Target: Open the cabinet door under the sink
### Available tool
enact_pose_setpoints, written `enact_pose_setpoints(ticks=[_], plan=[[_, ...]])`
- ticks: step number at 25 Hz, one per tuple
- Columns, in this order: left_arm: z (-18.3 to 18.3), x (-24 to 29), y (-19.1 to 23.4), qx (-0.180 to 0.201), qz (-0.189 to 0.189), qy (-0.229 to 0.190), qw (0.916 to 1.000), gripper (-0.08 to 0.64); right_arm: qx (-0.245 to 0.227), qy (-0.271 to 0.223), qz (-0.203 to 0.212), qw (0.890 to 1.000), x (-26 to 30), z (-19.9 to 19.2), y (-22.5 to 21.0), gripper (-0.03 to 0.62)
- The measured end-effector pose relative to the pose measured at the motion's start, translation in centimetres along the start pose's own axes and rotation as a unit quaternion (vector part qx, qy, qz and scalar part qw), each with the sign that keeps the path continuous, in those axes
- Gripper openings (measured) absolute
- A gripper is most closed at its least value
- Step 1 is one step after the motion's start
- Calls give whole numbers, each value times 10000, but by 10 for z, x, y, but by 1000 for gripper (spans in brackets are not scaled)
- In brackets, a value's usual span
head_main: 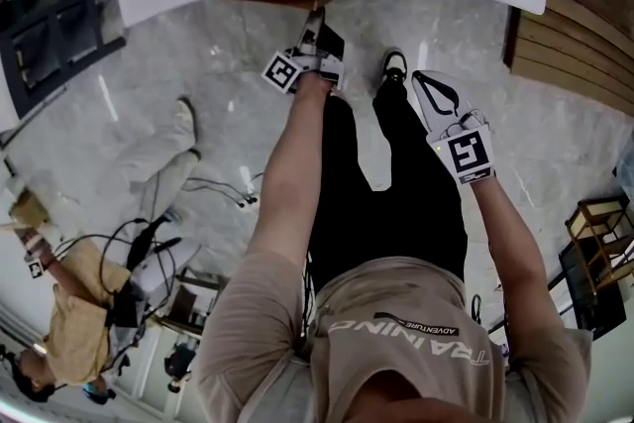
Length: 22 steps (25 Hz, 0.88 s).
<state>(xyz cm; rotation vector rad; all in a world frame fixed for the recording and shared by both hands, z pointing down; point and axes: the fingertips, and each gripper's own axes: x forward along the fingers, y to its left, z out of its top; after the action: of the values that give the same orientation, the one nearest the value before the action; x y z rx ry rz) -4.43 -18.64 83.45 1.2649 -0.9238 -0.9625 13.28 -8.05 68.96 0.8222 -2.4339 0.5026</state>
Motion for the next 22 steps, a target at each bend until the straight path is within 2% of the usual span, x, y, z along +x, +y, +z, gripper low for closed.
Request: enact_pose_setpoints(ticks=[4,9,22], plan=[[29,-16,4,-56,60,156,9998,98,-9,-29,128,9999,38,22,25,2],[47,-33,10,-108,156,583,9981,97,-11,-143,102,9998,69,47,50,2],[75,-73,11,-260,276,1679,9851,94,385,-221,-270,9986,131,74,123,2]])
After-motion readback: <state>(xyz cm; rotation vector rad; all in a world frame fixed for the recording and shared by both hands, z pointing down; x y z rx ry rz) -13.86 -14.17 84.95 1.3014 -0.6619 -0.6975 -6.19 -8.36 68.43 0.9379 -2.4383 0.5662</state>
